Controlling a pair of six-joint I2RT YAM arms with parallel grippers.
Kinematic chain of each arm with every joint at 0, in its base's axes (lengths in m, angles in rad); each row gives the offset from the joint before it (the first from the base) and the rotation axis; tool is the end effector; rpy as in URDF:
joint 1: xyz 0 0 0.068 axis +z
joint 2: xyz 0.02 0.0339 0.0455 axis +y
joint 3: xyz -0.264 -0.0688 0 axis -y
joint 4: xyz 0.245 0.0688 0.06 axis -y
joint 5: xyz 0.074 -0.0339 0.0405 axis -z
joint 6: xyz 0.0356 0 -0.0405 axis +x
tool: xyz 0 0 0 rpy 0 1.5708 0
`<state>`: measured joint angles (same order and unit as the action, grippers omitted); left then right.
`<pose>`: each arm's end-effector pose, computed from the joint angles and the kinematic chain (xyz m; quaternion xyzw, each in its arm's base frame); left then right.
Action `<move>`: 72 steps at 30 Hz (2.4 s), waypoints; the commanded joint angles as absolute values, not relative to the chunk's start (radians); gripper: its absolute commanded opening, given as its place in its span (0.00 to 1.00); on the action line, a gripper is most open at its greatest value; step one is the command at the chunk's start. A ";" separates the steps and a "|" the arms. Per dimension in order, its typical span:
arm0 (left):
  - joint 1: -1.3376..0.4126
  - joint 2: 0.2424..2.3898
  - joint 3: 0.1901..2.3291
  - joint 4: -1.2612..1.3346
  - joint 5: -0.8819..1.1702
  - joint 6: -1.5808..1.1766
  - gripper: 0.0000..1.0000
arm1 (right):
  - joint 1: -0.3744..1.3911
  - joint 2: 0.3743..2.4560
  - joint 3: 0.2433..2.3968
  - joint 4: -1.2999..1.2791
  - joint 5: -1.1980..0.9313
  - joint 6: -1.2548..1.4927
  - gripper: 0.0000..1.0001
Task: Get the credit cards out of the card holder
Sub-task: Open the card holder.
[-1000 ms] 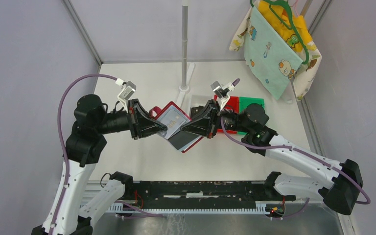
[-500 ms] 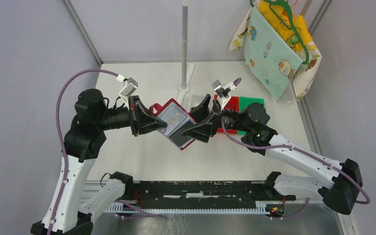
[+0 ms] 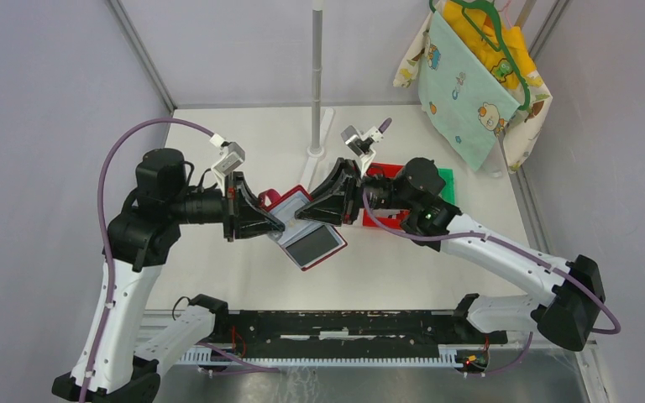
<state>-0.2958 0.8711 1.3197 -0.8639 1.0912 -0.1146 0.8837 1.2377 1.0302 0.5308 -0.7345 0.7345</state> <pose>0.1127 -0.0674 0.4393 0.3470 0.6875 -0.5207 0.3685 0.1598 0.2324 0.4031 -0.3313 0.5219 0.6930 0.3711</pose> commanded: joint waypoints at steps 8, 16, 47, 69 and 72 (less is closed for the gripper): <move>-0.292 0.886 1.391 -0.840 1.081 -0.106 0.75 | 0.889 1.200 0.991 0.733 -0.696 0.843 0.00; -0.293 0.823 1.320 -0.695 1.140 -0.256 0.84 | 0.888 1.215 0.898 1.059 -0.665 1.055 0.00; -0.292 0.824 1.314 -0.717 1.200 -0.238 0.24 | 0.967 1.205 1.100 0.538 -0.700 0.674 0.00; -0.292 0.868 1.334 -0.829 1.228 -0.163 0.27 | 0.968 1.219 1.126 0.592 -0.720 0.721 0.00; -0.293 0.870 1.339 -0.816 1.226 -0.180 0.24 | 0.968 1.224 1.127 0.578 -0.725 0.715 0.00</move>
